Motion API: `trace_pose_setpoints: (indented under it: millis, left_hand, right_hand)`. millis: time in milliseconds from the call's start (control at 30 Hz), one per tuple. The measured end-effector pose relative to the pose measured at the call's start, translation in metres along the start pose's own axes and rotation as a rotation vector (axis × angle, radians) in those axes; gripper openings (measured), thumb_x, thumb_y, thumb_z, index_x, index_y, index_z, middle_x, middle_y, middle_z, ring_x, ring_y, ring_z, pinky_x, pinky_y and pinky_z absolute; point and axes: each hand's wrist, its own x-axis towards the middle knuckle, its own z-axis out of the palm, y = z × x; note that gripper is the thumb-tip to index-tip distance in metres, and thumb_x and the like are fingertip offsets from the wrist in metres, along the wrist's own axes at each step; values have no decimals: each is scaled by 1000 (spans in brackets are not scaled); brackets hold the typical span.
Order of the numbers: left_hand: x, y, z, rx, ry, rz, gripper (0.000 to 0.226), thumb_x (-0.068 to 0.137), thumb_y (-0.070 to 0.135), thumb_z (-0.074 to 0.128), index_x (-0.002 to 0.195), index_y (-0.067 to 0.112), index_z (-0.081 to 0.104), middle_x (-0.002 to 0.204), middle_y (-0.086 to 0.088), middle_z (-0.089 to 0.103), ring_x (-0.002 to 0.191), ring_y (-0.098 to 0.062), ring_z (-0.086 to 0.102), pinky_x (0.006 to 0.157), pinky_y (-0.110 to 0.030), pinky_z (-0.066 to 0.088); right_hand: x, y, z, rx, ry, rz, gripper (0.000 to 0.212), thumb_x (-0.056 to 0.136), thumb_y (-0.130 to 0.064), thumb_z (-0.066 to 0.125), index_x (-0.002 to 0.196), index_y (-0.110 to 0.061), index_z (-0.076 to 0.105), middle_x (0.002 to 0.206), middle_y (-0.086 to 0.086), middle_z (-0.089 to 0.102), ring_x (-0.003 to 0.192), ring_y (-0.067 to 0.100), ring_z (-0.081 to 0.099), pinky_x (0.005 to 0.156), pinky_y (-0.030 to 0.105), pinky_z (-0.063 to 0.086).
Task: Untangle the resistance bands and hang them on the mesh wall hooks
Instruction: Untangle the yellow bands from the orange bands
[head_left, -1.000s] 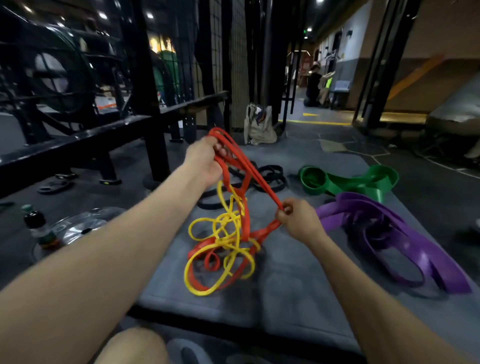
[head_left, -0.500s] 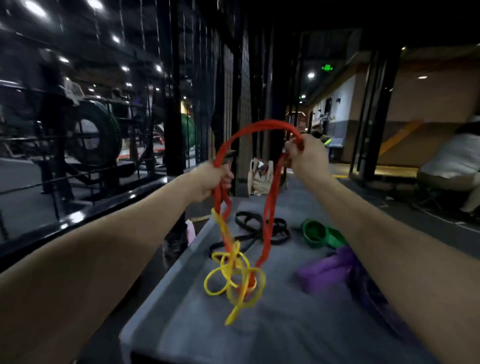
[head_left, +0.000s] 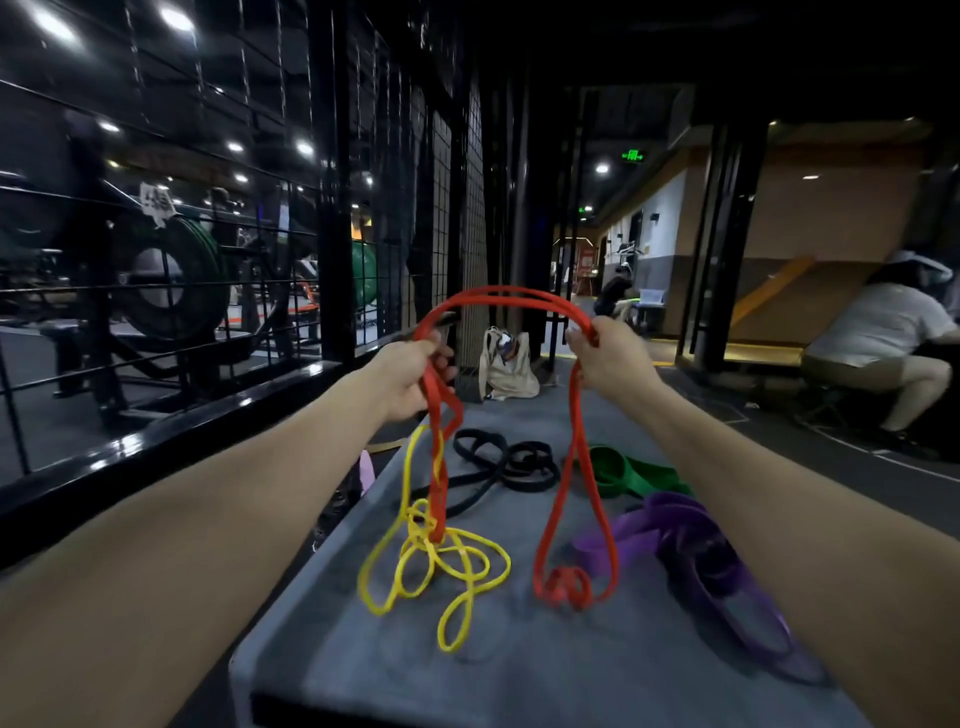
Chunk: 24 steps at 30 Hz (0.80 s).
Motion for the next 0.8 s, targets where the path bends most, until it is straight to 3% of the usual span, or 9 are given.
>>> trace_pose_setpoints:
  millis: [100,233,300,367,500,567,633,700,800]
  left_hand:
    - [-1,1,12,-102,-48,-3,29,101,15,31,77,14,46,67,-2,41,62,-15,44,67,-33,40]
    - [3,0,28,-204,-65,-17,31,102,15,31,74,13,46,64,-1,38,57,-13,37,64,-29,38]
    - [4,-1,37,-258,-85,-33,33,101,14,31,71,11,46,63,-1,36,56,-12,36,67,-29,38]
    - [2,-2,49,-334,-119,-58,33,101,13,33,71,9,47,60,-1,38,58,-12,38,69,-29,40]
    - [-1,-7,62,-365,-249,-89,29,99,13,39,75,4,52,66,-6,50,67,-15,49,78,-28,45]
    - [-1,-10,59,-162,-330,-40,17,95,10,47,83,3,57,81,-9,59,82,-20,57,89,-31,46]
    - [-1,-16,51,197,-405,44,6,89,4,57,91,8,60,92,-6,63,90,-18,59,93,-30,44]
    - [-5,-33,42,477,-364,54,17,83,2,65,88,16,57,86,2,61,82,-9,56,83,-23,42]
    - [3,-76,32,679,-296,25,39,72,23,80,96,15,51,96,-4,55,91,-14,55,79,-23,44]
  right_hand:
    - [-1,9,8,-44,-99,5,29,100,-25,36,73,-16,43,70,3,47,74,24,47,69,33,40]
    - [-14,18,11,190,-260,74,26,101,-17,34,77,-13,43,67,4,46,62,19,46,55,25,42]
    - [-24,16,13,254,-365,31,9,96,-13,48,88,-9,48,64,2,44,55,15,44,53,25,41]
    - [-31,13,18,291,-434,-46,14,86,-9,65,93,-10,52,57,-7,50,48,6,47,49,18,39]
    - [-31,7,32,418,-391,-88,26,83,2,65,72,-15,49,43,-10,54,33,-6,46,38,6,34]
    - [-28,10,34,399,-322,-53,23,86,0,62,70,-10,49,55,2,53,30,-4,45,35,7,32]
    - [-25,18,34,353,-286,1,20,88,-5,62,70,-7,53,57,5,53,28,-1,43,34,8,31]
    - [-19,27,33,340,-245,82,24,88,-14,63,66,-10,56,54,4,55,29,2,40,33,13,31]
    - [-11,33,31,400,-214,162,23,87,-19,65,68,-9,58,49,3,54,33,9,36,33,19,30]
